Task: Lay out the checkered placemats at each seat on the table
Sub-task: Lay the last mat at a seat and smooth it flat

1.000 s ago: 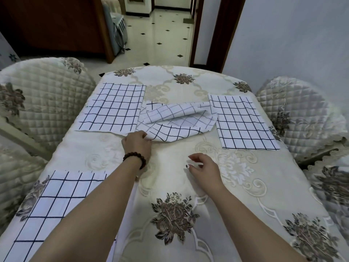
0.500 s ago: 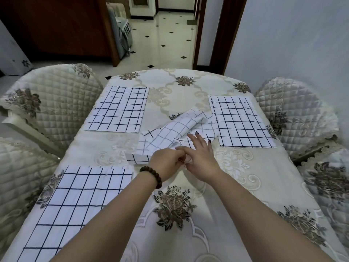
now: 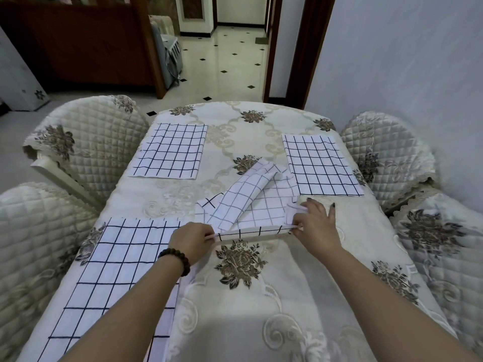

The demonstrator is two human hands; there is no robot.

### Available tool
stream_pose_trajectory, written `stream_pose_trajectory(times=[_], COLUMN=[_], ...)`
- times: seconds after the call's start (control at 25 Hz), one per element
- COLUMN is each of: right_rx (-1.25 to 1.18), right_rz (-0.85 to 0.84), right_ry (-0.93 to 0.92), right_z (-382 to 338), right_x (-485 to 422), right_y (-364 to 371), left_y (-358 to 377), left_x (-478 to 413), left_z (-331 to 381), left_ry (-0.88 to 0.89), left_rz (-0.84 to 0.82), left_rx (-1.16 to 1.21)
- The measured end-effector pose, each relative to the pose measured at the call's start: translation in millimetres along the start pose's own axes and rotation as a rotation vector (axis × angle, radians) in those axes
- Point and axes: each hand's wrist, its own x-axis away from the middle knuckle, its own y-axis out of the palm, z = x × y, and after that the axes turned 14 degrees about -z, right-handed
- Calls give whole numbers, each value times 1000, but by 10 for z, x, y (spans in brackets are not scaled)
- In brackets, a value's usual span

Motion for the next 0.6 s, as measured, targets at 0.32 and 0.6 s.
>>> stream_pose_trajectory(times=[0.32,0.6], right_rx=[-444,-1220], right_rz=[56,199], right_ry=[77,-1], right_z=[293,81], right_x=[289,213], right_y=[-71,-807], left_y=[-340,-1053], left_x=[344,225], left_z=[-129,36], left_ry=[5,37], left_rz=[221,330], left_rx=[910,1183])
